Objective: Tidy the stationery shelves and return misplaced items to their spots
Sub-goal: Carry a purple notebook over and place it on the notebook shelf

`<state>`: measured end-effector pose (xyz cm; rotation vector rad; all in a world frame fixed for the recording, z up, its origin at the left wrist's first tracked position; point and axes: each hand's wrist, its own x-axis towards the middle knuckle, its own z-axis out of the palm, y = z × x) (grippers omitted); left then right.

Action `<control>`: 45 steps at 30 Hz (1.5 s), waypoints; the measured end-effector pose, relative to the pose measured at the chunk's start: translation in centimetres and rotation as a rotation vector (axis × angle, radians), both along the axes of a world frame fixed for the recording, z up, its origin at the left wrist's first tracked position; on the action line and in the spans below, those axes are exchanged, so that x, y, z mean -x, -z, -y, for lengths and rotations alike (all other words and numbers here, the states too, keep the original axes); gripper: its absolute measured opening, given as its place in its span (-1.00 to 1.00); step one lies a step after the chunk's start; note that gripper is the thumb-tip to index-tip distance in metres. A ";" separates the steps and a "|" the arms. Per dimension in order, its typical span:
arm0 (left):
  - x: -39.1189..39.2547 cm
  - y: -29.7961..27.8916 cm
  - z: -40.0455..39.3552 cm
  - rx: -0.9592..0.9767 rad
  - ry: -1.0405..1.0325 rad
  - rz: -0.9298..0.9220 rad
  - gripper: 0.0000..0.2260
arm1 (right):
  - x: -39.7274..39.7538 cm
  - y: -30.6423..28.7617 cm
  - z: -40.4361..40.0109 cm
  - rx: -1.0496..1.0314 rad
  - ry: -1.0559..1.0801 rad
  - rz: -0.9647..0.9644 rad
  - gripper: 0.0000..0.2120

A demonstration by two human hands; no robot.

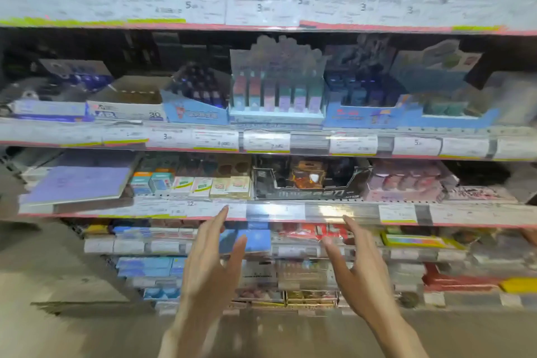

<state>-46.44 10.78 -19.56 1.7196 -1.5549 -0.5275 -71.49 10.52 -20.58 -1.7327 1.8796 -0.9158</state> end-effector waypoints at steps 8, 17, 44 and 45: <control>-13.0 0.8 -3.0 -0.066 -0.159 -0.148 -0.50 | -13.3 -1.3 0.1 -0.043 -0.103 -0.028 -0.38; -22.7 -0.5 0.2 0.038 -0.321 -0.177 -0.61 | -25.3 -2.8 7.2 -0.024 -0.218 0.093 -0.60; -42.8 0.7 11.0 -0.206 -0.189 -0.703 -0.54 | -44.8 -1.8 12.5 -0.237 -0.106 0.599 -0.68; -43.0 0.9 10.7 -0.209 -0.196 -0.716 -0.58 | -44.6 -1.8 12.0 -0.249 -0.098 0.624 -0.66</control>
